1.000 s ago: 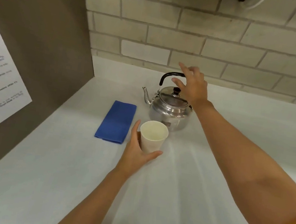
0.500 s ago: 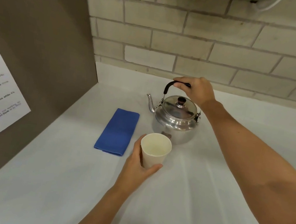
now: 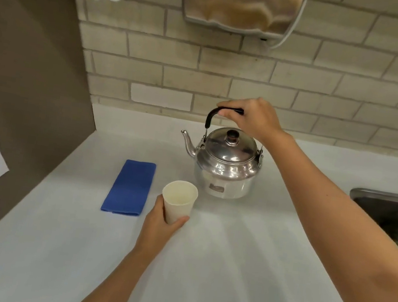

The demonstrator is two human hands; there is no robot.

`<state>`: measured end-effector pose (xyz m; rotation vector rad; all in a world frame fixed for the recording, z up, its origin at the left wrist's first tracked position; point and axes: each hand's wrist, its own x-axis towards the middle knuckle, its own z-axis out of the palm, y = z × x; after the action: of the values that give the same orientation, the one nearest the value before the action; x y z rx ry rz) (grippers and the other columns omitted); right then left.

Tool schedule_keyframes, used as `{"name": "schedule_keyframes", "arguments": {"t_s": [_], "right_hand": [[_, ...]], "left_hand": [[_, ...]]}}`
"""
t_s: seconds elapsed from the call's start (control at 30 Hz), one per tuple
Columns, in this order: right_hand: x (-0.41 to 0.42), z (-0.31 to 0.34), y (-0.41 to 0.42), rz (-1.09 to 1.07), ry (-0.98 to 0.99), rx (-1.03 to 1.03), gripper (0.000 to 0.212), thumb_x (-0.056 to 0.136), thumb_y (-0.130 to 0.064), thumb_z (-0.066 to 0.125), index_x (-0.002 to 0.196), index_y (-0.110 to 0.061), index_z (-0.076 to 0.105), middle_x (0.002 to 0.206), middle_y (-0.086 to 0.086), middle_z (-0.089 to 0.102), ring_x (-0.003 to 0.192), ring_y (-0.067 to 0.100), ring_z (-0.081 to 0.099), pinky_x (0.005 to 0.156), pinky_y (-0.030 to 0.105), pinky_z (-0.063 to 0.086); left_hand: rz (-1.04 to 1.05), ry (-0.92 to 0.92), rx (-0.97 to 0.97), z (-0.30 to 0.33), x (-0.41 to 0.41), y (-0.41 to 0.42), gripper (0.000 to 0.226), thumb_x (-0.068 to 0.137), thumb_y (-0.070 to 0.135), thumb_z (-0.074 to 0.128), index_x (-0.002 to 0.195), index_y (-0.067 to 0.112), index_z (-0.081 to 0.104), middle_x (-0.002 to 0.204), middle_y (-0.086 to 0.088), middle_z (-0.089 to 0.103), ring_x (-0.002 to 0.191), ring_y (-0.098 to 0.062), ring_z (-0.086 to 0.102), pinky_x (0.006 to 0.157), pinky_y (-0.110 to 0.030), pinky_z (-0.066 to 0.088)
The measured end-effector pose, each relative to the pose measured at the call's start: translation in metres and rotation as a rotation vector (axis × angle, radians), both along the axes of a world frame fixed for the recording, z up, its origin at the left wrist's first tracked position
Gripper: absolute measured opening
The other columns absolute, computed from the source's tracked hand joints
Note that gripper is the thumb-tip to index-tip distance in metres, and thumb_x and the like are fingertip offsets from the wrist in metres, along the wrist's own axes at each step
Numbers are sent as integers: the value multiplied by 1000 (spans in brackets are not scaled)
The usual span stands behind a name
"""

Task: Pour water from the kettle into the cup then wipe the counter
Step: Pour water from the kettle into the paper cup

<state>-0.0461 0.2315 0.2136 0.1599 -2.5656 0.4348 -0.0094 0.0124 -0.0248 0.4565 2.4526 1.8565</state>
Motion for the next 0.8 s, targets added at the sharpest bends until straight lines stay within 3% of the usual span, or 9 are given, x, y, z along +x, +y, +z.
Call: {"name": "schedule_keyframes", "arguments": {"t_s": [0.23, 0.4, 0.53, 0.67, 0.8], "right_hand": [[48, 23, -7, 8, -121, 164, 26, 83, -49, 59, 105, -39, 66, 110, -10, 71, 99, 18, 63, 83, 37, 52], [65, 29, -20, 52, -158, 288, 24, 81, -51, 61, 101, -41, 67, 96, -12, 74, 72, 6, 54, 55, 17, 38], [69, 31, -28, 72, -208, 332, 26, 80, -53, 60, 102, -40, 67, 96, -10, 74, 80, 11, 61, 63, 27, 46], [69, 33, -37, 90, -217, 411, 25, 80, -54, 59, 100, -40, 67, 90, -10, 74, 72, 10, 53, 54, 25, 40], [68, 35, -46, 104, -240, 468, 26, 80, -54, 60, 101, -41, 66, 87, -11, 73, 72, 11, 54, 57, 27, 40]], "left_hand": [[6, 14, -3, 0, 1, 1, 62, 70, 33, 78, 118, 31, 39, 111, 5, 57, 101, -17, 57, 82, -30, 49], [20, 39, -23, 0, 1, 2, 62, 70, 32, 78, 119, 26, 40, 110, 4, 56, 98, -18, 56, 78, -29, 46], [12, 24, -12, 0, 0, 2, 64, 70, 31, 78, 121, 25, 40, 112, 3, 56, 99, -19, 55, 82, -33, 48], [9, 20, 9, 1, 1, 2, 58, 70, 29, 78, 114, 29, 40, 110, 4, 57, 99, -19, 56, 81, -32, 48], [-4, 5, 21, 1, 1, 2, 60, 71, 28, 78, 118, 27, 41, 111, 4, 57, 101, -19, 56, 84, -33, 50]]}}
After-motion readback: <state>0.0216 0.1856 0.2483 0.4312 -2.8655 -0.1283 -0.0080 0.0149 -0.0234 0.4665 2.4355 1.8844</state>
